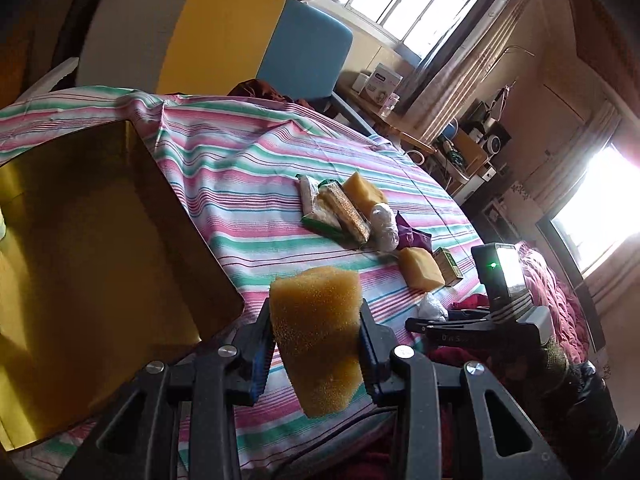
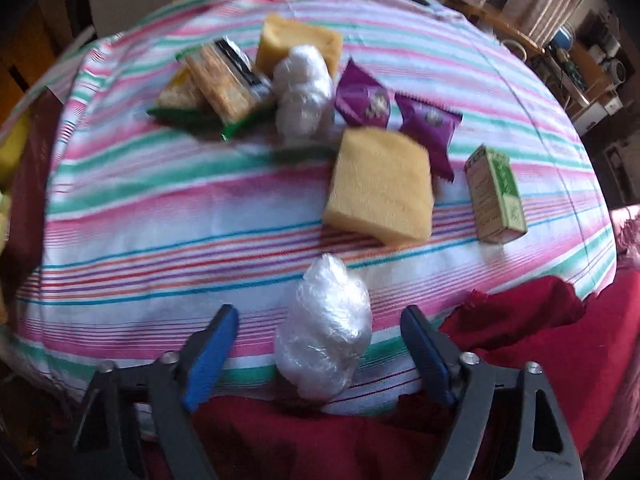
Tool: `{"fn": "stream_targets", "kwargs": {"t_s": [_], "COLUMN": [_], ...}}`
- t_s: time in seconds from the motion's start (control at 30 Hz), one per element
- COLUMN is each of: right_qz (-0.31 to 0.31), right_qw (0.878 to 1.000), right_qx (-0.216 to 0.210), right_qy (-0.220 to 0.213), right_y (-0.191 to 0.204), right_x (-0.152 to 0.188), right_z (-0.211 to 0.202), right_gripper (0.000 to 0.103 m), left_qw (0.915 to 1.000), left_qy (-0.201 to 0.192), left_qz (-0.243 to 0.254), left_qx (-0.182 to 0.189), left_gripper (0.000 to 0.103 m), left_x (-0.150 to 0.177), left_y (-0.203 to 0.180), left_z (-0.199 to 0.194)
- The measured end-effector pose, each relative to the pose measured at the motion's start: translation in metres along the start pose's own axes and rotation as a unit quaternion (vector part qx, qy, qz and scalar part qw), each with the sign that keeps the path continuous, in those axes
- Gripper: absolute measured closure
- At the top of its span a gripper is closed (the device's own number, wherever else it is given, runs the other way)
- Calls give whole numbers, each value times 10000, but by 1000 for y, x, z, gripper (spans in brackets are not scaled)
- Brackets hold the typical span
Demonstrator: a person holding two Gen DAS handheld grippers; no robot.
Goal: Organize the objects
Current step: 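Grasp the clear plastic-wrapped bundle with the right tool while the left holds the sponge, then lower the yellow sponge into the gold tray and open the left tool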
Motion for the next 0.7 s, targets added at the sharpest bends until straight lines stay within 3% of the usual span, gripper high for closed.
{"fn": "stream_targets", "kwargs": {"t_s": [0.07, 0.13, 0.4, 0.5, 0.7], "right_qz": [66, 87, 28, -59, -207], "right_qw": [9999, 9997, 9945, 9937, 9932], "right_qx": [-101, -214, -844, -933, -943], "right_qy": [-10, -104, -613, -624, -649], "right_y": [2, 3, 15, 21, 23], "right_x": [3, 3, -1, 0, 0], "right_z": [3, 0, -16, -16, -20], "right_gripper": [55, 65, 65, 65, 65], "left_qw": [10000, 10000, 10000, 10000, 9982], "left_qy": [-1, 21, 58, 31, -243], "left_qz": [-1, -28, -4, 15, -123], "left_qx": [-1, 2, -3, -66, -526], "left_gripper": [66, 66, 66, 66, 66], "left_x": [1, 2, 5, 4, -10], "left_y": [1, 2, 2, 4, 33], "left_z": [0, 1, 2, -2, -34]}}
Point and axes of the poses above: each gripper's, at about its wrist camera, not at the fingertips, and z roughly the way its jaws point, y to its left, x to its underside, the point moved 10 cm from there along z, roughly the way its jaws point, and after that the axes turned 10 degrees about -y, right-handed, at the moved point
